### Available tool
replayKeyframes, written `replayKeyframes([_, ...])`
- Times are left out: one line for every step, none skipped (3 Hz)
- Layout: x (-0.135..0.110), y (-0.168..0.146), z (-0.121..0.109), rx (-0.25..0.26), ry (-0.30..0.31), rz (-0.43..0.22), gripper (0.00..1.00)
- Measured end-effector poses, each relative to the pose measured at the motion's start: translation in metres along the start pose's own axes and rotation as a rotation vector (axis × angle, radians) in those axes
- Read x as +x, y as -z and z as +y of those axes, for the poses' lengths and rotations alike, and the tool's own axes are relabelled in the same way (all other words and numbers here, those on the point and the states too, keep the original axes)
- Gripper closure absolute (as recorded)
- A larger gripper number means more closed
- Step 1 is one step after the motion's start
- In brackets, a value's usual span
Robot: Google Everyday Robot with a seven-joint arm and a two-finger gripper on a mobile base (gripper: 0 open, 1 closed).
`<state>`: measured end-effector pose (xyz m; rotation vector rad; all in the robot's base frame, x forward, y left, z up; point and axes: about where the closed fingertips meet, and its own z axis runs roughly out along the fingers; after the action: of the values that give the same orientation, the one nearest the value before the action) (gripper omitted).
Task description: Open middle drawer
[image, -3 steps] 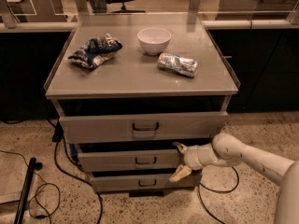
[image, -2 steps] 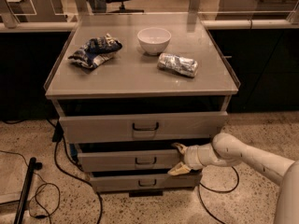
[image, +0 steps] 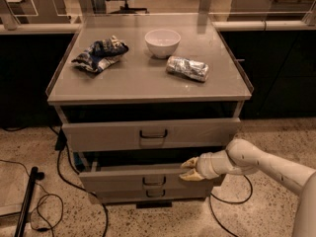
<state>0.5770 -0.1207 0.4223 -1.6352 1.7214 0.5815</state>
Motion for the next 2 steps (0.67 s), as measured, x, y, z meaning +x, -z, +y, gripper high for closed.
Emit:
replayKeyframes([-0.003, 0.005, -0.001, 0.0, 0.0, 0.0, 1.0])
replayKeyframes([0.005, 0.014, 0.017, 0.01, -0.024, -0.001, 1.0])
